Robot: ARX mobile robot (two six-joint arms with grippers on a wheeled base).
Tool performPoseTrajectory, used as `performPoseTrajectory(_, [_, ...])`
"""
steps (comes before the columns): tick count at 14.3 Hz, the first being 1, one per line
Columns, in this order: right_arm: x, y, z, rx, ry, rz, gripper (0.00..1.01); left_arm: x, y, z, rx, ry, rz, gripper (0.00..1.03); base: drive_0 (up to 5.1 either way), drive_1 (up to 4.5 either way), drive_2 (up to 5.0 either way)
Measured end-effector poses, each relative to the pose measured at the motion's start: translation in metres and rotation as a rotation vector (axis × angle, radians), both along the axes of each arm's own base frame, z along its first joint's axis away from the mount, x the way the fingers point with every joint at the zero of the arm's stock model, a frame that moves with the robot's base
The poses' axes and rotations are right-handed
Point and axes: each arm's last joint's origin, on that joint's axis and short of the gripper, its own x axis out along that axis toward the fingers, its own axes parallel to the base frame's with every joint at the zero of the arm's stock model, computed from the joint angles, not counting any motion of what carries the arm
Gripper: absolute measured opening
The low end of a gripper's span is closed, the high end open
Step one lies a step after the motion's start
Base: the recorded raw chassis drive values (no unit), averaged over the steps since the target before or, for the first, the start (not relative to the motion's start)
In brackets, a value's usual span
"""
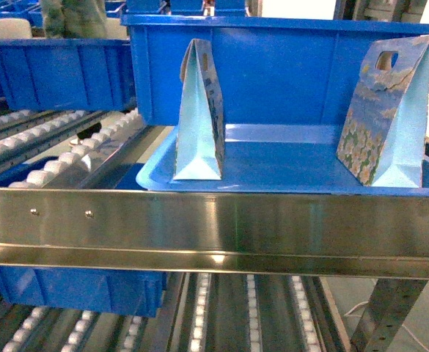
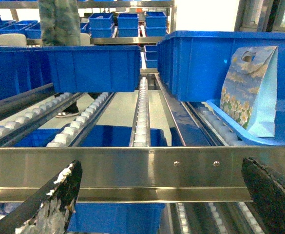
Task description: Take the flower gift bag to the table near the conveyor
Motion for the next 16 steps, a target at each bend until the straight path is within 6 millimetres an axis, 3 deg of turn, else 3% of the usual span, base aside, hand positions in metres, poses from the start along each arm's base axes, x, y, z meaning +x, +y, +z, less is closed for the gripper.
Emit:
performPoseTrajectory(9, [0.006,0.001,0.006,0.005,-0.053,0.03,0.98,0.007,0.003,0.006,-0.003,-0.045,-0.016,0.98,0.0,0.0,0.0])
performPoseTrajectory(14, [0.037,0.004,0.009,0.004,-0.053,0.056,0.98,0.032,-0.003,0.01,-0.018,-0.057,-0.078,0.98,0.0,0.0,0.0])
performPoseTrajectory(16, [0.055,0.007,0.019,-0.002,-0.057,0.076,0.98,0.047,-0.008,0.022,-0.021,-0.079,-0.105,0.98,0.0,0.0,0.0])
